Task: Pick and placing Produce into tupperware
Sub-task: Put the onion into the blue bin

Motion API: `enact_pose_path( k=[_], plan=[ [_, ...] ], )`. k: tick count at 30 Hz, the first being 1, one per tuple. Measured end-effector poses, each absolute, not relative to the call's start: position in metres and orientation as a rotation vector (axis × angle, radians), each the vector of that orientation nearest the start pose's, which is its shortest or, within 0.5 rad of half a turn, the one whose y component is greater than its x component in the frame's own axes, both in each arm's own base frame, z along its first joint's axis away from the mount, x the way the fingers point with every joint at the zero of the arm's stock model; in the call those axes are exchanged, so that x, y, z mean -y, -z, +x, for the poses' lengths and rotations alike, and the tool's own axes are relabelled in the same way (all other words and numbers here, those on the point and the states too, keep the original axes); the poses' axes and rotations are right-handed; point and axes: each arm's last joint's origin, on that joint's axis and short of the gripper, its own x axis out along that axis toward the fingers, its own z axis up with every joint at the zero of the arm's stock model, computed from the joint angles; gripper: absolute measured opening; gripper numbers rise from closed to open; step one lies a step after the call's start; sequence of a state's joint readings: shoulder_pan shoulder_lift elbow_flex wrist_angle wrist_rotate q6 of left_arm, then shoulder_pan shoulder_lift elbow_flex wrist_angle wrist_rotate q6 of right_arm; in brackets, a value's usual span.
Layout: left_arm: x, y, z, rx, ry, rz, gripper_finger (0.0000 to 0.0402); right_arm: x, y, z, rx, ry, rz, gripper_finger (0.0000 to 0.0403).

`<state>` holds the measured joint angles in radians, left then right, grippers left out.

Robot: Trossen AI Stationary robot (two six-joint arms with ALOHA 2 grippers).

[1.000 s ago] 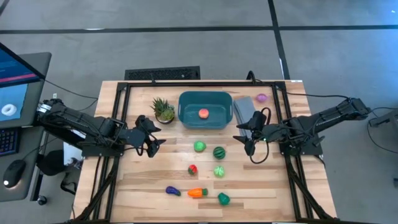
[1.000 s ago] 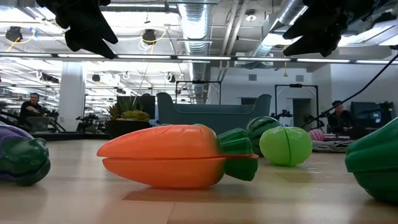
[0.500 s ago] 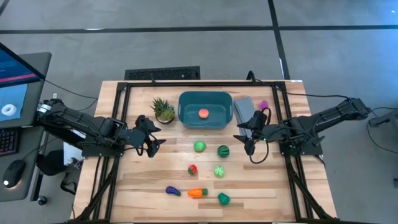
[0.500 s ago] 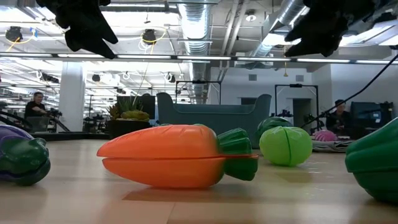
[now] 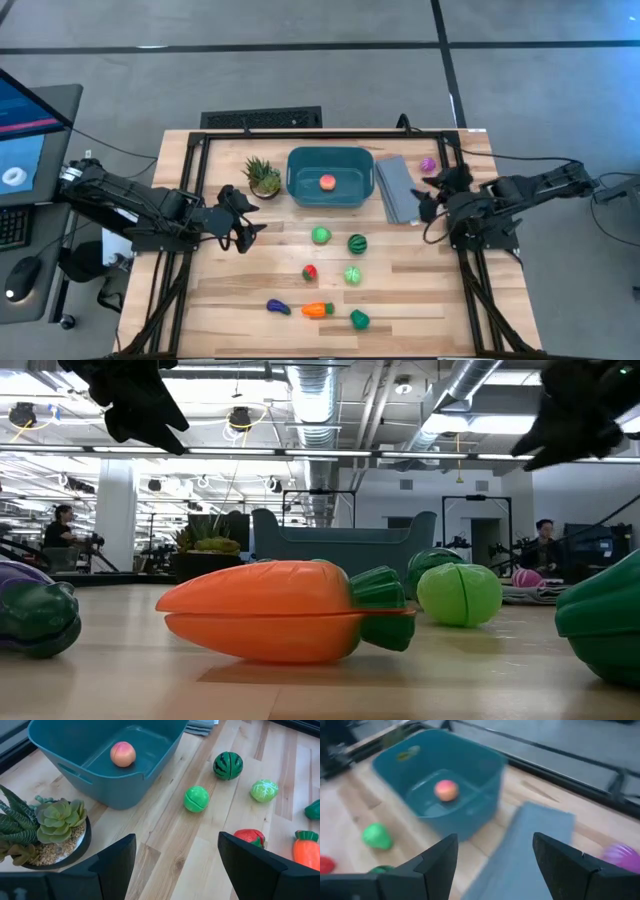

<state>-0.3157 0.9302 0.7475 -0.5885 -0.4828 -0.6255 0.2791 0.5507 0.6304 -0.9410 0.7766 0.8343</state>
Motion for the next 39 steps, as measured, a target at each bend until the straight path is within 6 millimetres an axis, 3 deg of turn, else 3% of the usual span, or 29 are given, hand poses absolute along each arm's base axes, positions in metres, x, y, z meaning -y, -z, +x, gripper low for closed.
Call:
enact_pose_path(
  k=[7,14,22,31,39],
  plan=[
    [0.043,-0.265,0.176,-0.627,-0.373,-0.295,0.0271,0.011,-0.247,0.053,-0.463,0.945,0.541,0.0281],
    [0.042,-0.265,0.176,-0.612,-0.398,-0.286,0.0271,0.018,-0.253,0.038,-0.332,1.037,0.721,0.0281],
    [0.042,-0.266,0.177,-0.592,-0.412,-0.261,0.0271,0.021,-0.283,0.042,-0.295,1.078,0.787,0.0281],
    [0.042,-0.267,0.178,-0.584,-0.406,-0.243,0.0271,0.035,-0.300,0.073,-0.605,1.175,0.754,0.0281],
    [0.042,-0.267,0.177,-0.596,-0.392,-0.230,0.0271,0.066,-0.311,0.088,-0.748,1.238,0.788,0.0281]
  ],
)
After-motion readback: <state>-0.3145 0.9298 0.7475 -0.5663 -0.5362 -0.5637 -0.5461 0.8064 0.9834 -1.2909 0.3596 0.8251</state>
